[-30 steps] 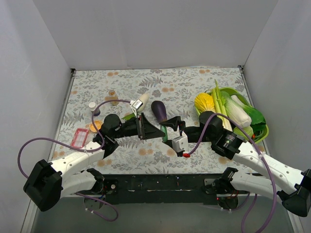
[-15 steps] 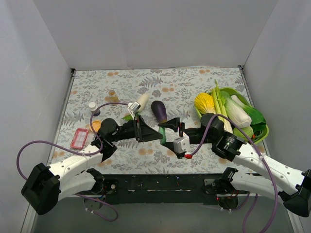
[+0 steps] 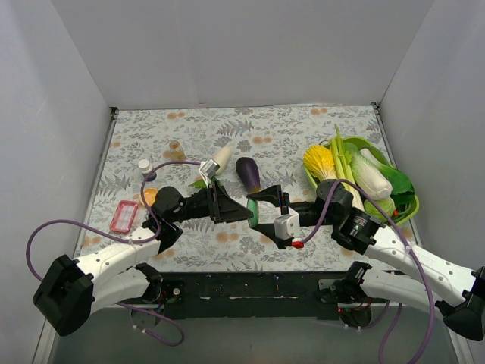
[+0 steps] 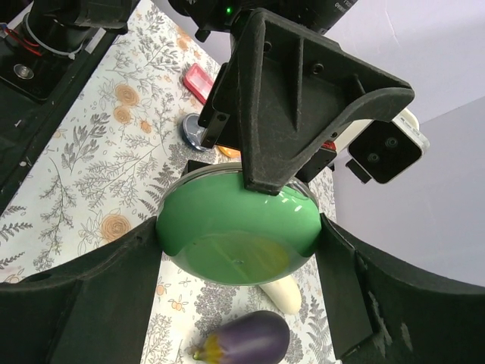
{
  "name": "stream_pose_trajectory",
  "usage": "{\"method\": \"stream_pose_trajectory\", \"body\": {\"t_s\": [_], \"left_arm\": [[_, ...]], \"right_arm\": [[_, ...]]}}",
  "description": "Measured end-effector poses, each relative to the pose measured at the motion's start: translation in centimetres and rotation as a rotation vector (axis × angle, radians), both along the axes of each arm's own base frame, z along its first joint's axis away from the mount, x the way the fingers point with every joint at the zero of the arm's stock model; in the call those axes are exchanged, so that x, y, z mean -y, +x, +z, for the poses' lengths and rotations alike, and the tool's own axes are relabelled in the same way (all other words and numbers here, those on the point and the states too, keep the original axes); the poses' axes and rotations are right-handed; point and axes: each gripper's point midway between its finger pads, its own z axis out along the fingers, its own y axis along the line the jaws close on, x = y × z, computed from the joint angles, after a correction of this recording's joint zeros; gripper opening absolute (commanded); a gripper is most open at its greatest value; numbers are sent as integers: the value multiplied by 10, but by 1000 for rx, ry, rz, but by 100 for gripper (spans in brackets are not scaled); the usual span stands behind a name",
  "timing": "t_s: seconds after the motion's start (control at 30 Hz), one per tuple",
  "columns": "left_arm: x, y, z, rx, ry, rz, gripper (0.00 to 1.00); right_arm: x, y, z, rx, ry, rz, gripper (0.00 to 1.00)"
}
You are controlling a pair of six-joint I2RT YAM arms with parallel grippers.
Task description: Sort the pills into containers
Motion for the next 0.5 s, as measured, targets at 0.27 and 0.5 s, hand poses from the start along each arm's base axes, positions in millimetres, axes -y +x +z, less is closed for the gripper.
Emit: {"method": "stream_pose_trajectory", "body": {"t_s": [0.27,0.5], "left_arm": [[-1,-3,2,6,-5,-7,83],[-5,-9,9,41,-21,-19,89]], "right_arm": [[0,-2,3,-13,11,5,29],[4,0,9,-18,29,-14,29]]}}
